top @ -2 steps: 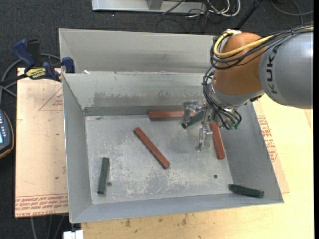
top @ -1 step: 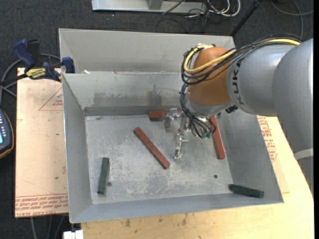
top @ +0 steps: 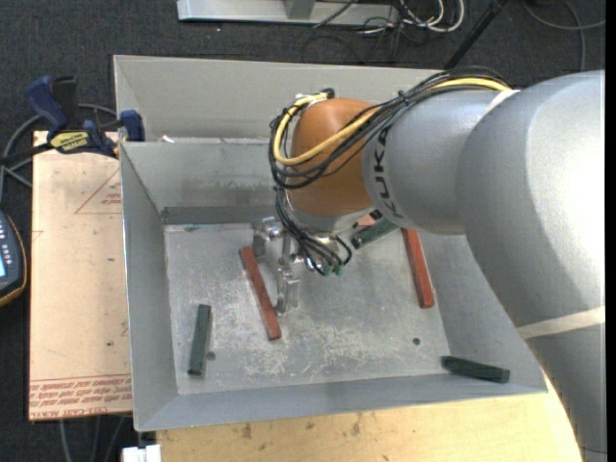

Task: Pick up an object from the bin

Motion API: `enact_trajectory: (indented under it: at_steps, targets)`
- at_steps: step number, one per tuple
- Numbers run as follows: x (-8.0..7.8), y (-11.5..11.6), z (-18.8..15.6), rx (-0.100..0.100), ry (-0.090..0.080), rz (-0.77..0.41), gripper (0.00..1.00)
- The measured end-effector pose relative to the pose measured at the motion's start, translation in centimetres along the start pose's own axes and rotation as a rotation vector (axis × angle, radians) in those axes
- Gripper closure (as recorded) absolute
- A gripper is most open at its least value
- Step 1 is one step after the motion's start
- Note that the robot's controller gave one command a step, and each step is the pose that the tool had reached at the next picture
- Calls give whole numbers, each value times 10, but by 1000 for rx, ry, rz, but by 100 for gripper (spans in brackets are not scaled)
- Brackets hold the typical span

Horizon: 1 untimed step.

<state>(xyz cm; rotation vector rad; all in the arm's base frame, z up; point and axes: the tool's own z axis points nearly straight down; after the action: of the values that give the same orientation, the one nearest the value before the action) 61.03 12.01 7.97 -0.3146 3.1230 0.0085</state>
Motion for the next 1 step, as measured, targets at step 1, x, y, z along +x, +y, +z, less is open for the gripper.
enact_trajectory:
  at_steps: [1]
  targets:
    - [58,66,10,2,4,-204,0]
